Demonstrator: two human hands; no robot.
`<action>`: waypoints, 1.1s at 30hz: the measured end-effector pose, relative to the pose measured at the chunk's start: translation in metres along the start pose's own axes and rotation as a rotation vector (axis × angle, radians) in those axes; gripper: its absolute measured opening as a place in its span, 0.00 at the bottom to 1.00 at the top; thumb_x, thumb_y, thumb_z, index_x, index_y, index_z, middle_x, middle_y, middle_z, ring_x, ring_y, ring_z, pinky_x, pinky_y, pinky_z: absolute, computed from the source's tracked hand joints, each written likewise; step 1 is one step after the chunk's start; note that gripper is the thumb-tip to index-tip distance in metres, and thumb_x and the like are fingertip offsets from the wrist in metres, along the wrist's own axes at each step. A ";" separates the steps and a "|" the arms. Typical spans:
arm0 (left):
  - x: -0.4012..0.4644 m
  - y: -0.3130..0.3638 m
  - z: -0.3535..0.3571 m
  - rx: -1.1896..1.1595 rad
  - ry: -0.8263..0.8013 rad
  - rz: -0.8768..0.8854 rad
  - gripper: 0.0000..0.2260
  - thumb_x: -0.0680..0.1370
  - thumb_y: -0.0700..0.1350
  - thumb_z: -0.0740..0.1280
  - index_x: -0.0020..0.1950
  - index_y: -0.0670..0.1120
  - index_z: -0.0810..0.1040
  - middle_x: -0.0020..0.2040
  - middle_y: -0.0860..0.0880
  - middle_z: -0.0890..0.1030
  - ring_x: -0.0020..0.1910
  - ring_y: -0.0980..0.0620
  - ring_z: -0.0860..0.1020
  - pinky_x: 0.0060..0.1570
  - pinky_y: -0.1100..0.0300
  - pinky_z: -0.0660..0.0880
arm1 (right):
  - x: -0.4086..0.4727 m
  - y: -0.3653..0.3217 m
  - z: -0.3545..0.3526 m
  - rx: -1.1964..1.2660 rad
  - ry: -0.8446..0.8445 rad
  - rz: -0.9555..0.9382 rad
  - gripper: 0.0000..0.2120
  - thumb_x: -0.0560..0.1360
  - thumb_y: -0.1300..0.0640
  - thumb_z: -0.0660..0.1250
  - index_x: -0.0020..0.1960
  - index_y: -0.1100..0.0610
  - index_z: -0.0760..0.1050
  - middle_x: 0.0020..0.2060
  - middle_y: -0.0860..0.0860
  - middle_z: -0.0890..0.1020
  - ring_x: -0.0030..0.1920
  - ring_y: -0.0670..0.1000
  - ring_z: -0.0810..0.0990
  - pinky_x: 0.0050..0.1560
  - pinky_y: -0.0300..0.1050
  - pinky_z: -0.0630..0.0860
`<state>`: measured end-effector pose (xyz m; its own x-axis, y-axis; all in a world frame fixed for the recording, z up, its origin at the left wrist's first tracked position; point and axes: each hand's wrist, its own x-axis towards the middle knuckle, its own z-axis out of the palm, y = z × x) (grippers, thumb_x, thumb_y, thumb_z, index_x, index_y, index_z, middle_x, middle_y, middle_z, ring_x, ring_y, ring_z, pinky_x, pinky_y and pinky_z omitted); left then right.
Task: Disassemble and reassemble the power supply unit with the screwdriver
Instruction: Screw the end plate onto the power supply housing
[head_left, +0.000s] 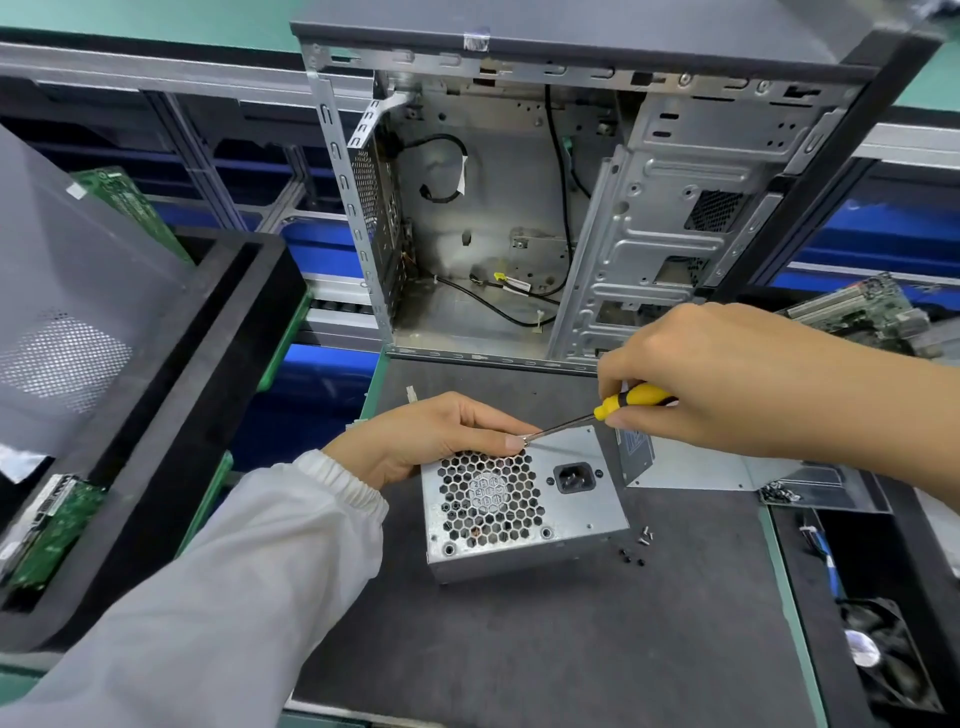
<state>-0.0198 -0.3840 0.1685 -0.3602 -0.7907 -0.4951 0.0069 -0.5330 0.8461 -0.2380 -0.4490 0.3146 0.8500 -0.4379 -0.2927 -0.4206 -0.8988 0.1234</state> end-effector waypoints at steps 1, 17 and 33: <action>0.001 0.000 0.000 0.002 0.000 -0.002 0.15 0.74 0.44 0.72 0.60 0.47 0.83 0.56 0.43 0.84 0.53 0.48 0.83 0.51 0.61 0.79 | 0.002 -0.003 -0.003 -0.052 -0.001 -0.017 0.09 0.77 0.42 0.58 0.50 0.44 0.73 0.42 0.42 0.74 0.39 0.47 0.70 0.33 0.41 0.63; 0.004 -0.004 -0.002 0.104 0.073 0.029 0.15 0.73 0.48 0.72 0.59 0.48 0.83 0.56 0.51 0.84 0.59 0.55 0.80 0.57 0.66 0.72 | 0.045 -0.041 -0.045 -0.576 0.017 -0.203 0.22 0.76 0.61 0.64 0.31 0.56 0.53 0.26 0.51 0.59 0.24 0.49 0.56 0.26 0.38 0.53; 0.001 -0.006 0.001 0.036 0.085 0.002 0.12 0.77 0.36 0.67 0.56 0.48 0.85 0.52 0.43 0.85 0.48 0.51 0.83 0.47 0.62 0.79 | 0.046 -0.033 -0.034 -0.534 -0.140 -0.146 0.19 0.77 0.43 0.63 0.45 0.56 0.60 0.32 0.50 0.64 0.30 0.51 0.69 0.25 0.42 0.56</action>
<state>-0.0213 -0.3819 0.1633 -0.2794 -0.8156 -0.5068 -0.0262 -0.5211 0.8531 -0.1747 -0.4400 0.3294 0.8217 -0.3347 -0.4612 -0.0524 -0.8503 0.5236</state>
